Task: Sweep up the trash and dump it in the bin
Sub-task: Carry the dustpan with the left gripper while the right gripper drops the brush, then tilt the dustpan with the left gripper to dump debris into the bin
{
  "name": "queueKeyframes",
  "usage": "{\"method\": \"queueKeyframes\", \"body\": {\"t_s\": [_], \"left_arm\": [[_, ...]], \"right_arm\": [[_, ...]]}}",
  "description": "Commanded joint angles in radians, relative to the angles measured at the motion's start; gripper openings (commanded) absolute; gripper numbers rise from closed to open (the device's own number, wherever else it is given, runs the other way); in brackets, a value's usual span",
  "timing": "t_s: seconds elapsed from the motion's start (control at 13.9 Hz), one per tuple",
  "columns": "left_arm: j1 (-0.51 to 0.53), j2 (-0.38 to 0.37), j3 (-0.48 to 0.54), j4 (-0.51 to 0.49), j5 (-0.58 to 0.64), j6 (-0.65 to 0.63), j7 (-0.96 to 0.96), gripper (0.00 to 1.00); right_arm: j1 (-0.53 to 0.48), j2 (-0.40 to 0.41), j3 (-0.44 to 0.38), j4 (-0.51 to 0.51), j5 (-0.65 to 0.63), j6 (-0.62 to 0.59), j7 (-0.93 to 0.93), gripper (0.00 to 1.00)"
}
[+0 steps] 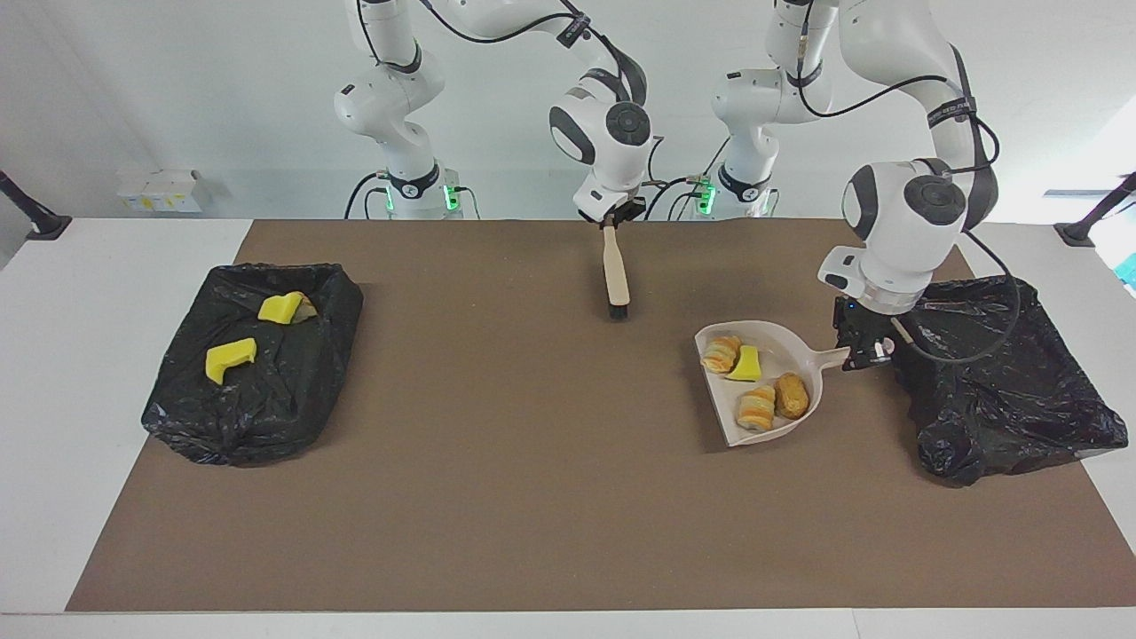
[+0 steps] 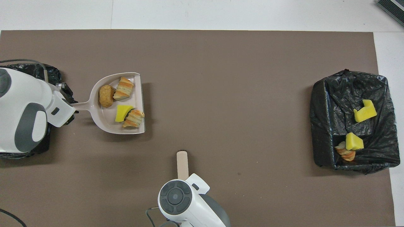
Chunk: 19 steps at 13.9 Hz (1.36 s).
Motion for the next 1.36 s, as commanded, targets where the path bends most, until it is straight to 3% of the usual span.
{"method": "queueKeyframes", "body": {"t_s": [0.0, 0.07, 0.43, 0.72, 1.15, 1.29], "left_arm": [[0.073, -0.009, -0.008, 0.08, -0.052, -0.07, 0.136, 0.0], [0.108, -0.007, -0.006, 0.123, -0.083, -0.125, 0.174, 0.0], [0.257, 0.008, -0.006, 0.258, -0.106, -0.23, 0.268, 0.0], [0.387, 0.134, -0.006, 0.519, -0.095, -0.383, 0.321, 0.0], [0.513, 0.209, 0.006, 0.657, -0.089, -0.354, 0.443, 0.0], [0.532, 0.209, -0.003, 0.661, -0.02, -0.295, 0.521, 0.0]], "right_arm": [[0.001, -0.017, 0.0, -0.027, -0.013, 0.025, 0.02, 0.4], [0.0, -0.014, 0.0, -0.016, -0.014, 0.01, 0.028, 0.99], [-0.058, -0.003, -0.006, 0.122, -0.061, -0.17, 0.014, 1.0], [-0.154, -0.026, -0.008, 0.234, -0.069, -0.286, -0.053, 1.0], [-0.309, -0.026, -0.009, 0.429, -0.147, -0.431, -0.217, 1.0], [-0.348, -0.03, -0.014, 0.464, -0.195, -0.437, -0.267, 1.0]]}}
